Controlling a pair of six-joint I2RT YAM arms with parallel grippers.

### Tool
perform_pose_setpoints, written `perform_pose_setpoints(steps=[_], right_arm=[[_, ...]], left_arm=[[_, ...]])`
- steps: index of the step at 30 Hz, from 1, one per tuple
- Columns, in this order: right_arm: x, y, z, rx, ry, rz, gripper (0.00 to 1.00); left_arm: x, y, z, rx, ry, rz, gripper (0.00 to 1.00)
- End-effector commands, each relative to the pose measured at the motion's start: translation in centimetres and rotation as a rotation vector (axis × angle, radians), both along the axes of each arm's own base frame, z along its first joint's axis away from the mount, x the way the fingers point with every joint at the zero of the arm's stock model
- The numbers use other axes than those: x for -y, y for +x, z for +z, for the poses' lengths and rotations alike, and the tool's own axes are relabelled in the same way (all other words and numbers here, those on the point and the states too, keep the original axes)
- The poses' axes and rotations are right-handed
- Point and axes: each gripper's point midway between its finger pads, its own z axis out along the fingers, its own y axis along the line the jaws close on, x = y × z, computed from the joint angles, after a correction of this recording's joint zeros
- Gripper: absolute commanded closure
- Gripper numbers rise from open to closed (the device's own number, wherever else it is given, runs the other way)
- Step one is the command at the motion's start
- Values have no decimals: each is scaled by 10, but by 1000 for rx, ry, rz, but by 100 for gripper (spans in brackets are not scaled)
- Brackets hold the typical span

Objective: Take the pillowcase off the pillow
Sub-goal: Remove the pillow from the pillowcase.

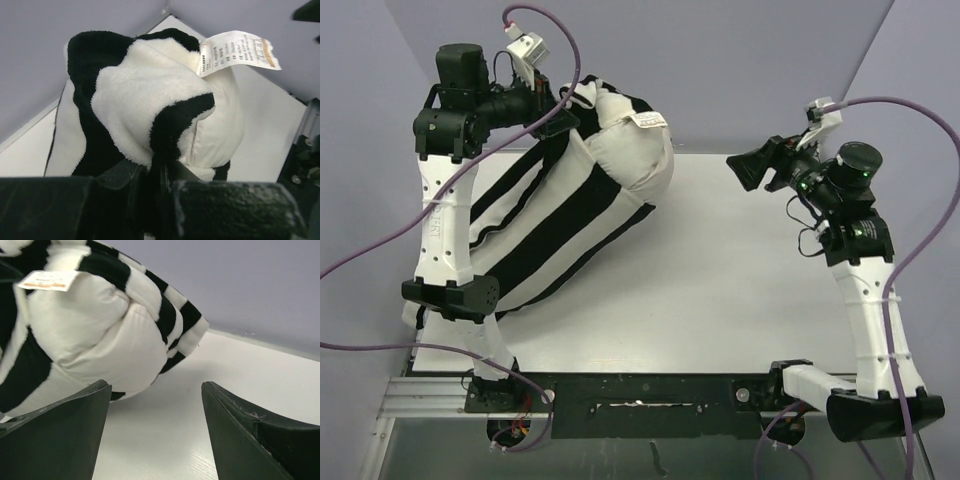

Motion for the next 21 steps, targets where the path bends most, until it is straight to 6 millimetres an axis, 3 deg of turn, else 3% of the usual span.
perform_pose_setpoints(steps=[1,7,12,21], right_arm=[[-17,15,-14,82,-38,158,26],[-68,11,-9,240,-147,291,26],[-79,35,-18,255,-219,265,30],[-105,49,-12,341,-280,313,34]], left_arm=[[4,-57,71,164,-138,-210,100],[-3,-63,75,121,-185,-251,100],[-2,-74,75,90,-207,-319,100],[1,-89,73,66,-216,-381,100]])
